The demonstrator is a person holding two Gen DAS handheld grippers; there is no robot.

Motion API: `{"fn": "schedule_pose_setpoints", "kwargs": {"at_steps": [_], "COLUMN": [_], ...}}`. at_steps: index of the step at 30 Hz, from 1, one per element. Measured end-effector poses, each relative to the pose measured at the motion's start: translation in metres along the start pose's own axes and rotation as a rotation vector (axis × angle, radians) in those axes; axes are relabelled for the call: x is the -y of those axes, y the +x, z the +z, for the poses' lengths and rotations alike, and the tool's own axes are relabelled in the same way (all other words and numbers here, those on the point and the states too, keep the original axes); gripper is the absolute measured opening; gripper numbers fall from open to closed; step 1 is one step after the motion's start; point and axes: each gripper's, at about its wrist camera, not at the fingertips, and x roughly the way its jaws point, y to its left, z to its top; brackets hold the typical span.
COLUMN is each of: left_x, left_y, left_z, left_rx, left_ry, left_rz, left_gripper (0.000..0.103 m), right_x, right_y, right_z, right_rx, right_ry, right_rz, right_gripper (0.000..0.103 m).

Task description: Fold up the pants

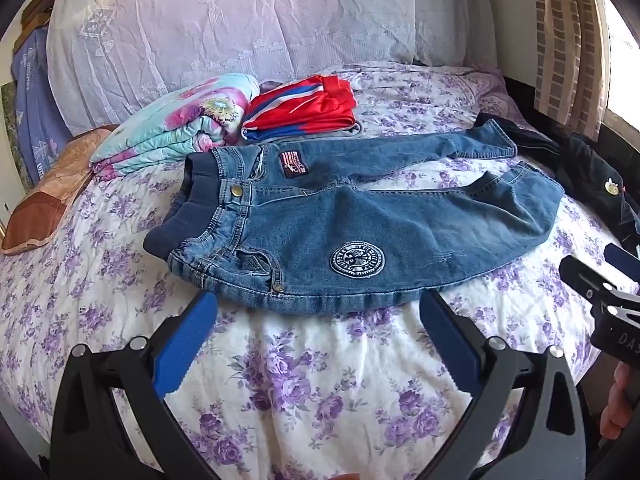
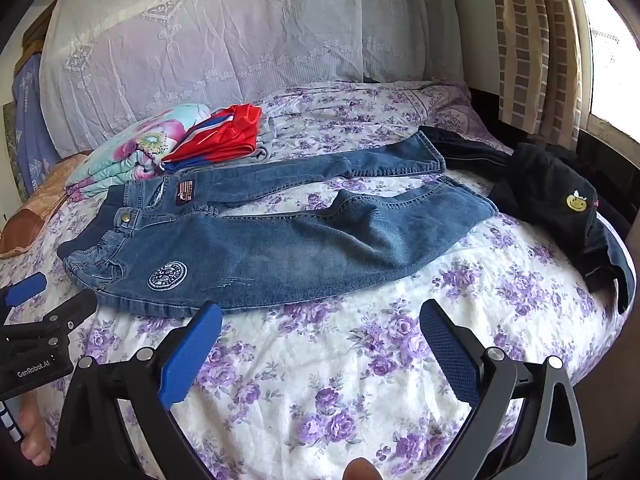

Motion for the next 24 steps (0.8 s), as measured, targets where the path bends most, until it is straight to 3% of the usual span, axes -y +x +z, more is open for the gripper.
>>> {"fn": "schedule_pose_setpoints", "kwargs": {"at_steps": [24], "left_x": [0.0011], "left_y": [0.0005], "left_z": [-0.0004], "left_rx": [-0.005], "left_ry": [-0.001], "left_rz": [-0.025], "left_gripper": [0.099], "right_x": [0.0009], "right_y": [0.0006], "right_z": [-0.0014], "right_rx": [-0.013], "right_ry": [0.007], "right_rz": [-0.002], "right_gripper": [0.1]}}
